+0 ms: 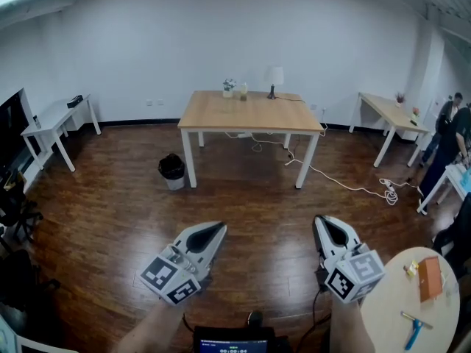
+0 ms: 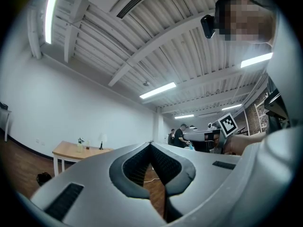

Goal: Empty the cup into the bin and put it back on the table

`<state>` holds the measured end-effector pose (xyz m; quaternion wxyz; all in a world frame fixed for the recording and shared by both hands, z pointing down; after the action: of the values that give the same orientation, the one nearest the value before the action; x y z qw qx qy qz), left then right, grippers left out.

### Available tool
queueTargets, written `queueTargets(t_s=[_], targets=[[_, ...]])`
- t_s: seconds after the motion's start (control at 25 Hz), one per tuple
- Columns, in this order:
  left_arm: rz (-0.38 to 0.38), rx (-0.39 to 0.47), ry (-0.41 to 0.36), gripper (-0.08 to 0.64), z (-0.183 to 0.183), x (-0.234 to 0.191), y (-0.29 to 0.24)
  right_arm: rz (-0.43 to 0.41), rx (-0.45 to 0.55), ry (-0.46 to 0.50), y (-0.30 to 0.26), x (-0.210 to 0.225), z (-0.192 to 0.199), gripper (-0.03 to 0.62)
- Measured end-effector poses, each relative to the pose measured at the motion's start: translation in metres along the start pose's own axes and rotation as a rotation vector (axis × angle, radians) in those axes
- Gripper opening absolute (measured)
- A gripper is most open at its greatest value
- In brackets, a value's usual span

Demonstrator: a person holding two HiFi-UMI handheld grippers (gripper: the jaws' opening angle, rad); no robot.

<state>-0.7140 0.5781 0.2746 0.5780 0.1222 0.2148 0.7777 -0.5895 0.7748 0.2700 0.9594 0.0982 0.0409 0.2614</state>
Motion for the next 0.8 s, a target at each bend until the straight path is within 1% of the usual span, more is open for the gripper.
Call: queueTargets(t_s=[0.2, 0.28, 0.4, 0.52, 0.68, 0.8], targets=[[-0.045, 0.008, -0.004, 0.0, 0.014, -0.031, -0.031, -0.02, 0.012, -0.03, -0.032, 0.03, 0.016, 0.0], [-0.051, -0.002, -0.015, 0.0, 0.023, -0.038, -0.045, -0.036, 0.011, -0.035, -0.044, 0.045, 0.021, 0.0], [-0.066, -0.019, -0.041, 0.0, 0.038, -0.05, -0.073, -0.045, 0.019, -0.05, -0.063, 0.077, 0.027, 0.0], [-0.085, -0.02, -0.052, 0.0, 0.05, -0.063, -0.097, -0.059, 0.024, -0.055, -0.084, 0.106, 0.031, 0.0], [-0.094, -0.01, -0.065, 0.0, 0.058, -0.073, -0.127, -0.081, 0.034, -0.048, -0.107, 0.136, 0.033, 0.0], [-0.098, -0.019, -0.075, 0.0, 0.064, -0.086, -0.148, -0.093, 0.036, -0.069, -0.126, 0.151, 0.036, 0.0]])
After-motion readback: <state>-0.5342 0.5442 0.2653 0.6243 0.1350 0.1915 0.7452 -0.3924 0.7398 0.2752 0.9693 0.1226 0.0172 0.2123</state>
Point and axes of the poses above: the fingertips, and each gripper's own axes: y backward along the fingers, x to its right, z out of its underside, the point moved 3 cm from there along y, backward along the fingers, and after that the axes turned 13 degrees about x, right-handed, at the moved point
